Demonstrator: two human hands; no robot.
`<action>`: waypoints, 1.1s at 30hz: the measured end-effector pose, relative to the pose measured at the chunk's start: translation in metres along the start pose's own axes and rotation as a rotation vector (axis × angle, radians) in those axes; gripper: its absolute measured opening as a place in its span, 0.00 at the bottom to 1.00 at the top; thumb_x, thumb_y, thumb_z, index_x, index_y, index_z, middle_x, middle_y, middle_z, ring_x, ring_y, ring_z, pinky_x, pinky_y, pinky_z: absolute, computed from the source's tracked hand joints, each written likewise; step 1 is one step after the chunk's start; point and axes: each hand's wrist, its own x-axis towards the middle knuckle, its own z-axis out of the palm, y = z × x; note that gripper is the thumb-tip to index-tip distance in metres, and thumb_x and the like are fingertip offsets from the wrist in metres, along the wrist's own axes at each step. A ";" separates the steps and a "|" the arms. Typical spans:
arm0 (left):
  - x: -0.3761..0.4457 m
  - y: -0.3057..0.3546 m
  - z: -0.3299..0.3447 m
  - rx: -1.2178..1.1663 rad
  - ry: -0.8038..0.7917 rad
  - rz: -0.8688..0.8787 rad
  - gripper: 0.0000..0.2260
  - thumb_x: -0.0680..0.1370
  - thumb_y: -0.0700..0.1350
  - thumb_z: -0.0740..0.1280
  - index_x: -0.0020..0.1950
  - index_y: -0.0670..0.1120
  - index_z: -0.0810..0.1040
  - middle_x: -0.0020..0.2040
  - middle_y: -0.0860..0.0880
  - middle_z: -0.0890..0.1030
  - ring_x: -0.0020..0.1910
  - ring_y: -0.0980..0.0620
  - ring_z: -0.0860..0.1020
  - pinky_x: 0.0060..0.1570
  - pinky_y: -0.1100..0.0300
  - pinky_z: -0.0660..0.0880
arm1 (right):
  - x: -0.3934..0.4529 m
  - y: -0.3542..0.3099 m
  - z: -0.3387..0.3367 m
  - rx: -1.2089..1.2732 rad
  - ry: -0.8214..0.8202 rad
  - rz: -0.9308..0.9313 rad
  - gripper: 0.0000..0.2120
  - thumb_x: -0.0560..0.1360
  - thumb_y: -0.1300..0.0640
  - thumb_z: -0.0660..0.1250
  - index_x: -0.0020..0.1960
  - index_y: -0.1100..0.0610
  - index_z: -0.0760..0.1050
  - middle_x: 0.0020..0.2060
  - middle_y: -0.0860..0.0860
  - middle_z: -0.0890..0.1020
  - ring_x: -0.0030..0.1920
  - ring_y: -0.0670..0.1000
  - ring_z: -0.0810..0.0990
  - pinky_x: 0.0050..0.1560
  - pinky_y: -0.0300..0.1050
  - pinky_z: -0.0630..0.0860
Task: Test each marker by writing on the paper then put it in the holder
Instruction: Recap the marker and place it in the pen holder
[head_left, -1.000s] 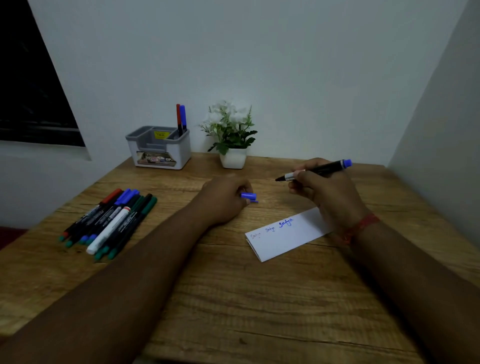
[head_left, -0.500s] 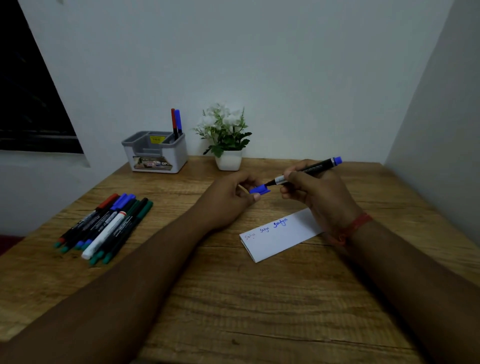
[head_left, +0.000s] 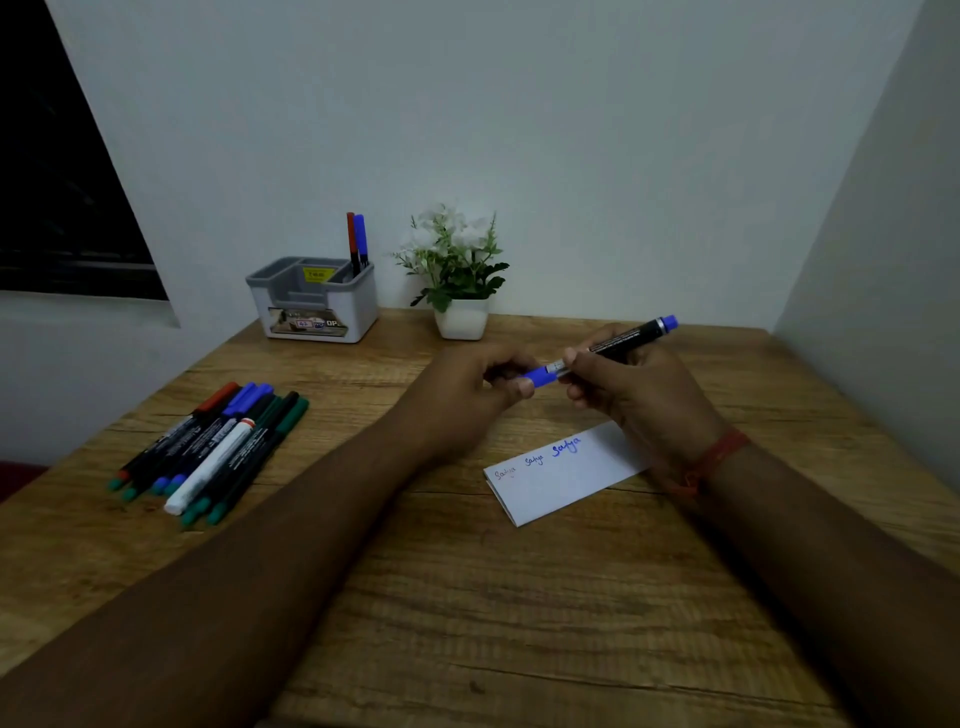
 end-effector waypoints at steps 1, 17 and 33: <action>0.000 0.001 0.000 0.005 0.013 0.014 0.10 0.80 0.45 0.68 0.61 0.53 0.81 0.47 0.58 0.83 0.49 0.63 0.78 0.47 0.69 0.71 | 0.000 -0.001 0.001 0.022 -0.008 -0.005 0.04 0.77 0.63 0.71 0.45 0.61 0.77 0.37 0.56 0.83 0.36 0.51 0.81 0.37 0.42 0.80; 0.000 0.005 -0.007 -0.078 -0.054 0.026 0.08 0.83 0.42 0.63 0.55 0.48 0.82 0.43 0.56 0.85 0.44 0.59 0.81 0.53 0.55 0.77 | -0.002 -0.001 0.007 -0.099 -0.025 -0.091 0.07 0.79 0.59 0.70 0.49 0.62 0.76 0.41 0.58 0.82 0.41 0.52 0.82 0.42 0.46 0.80; 0.010 -0.058 -0.114 0.835 -0.054 -0.240 0.35 0.78 0.71 0.44 0.80 0.59 0.37 0.81 0.54 0.37 0.79 0.40 0.35 0.71 0.28 0.37 | 0.042 -0.019 0.090 -0.407 -0.159 0.037 0.09 0.83 0.56 0.62 0.62 0.56 0.69 0.47 0.58 0.77 0.42 0.61 0.84 0.45 0.61 0.85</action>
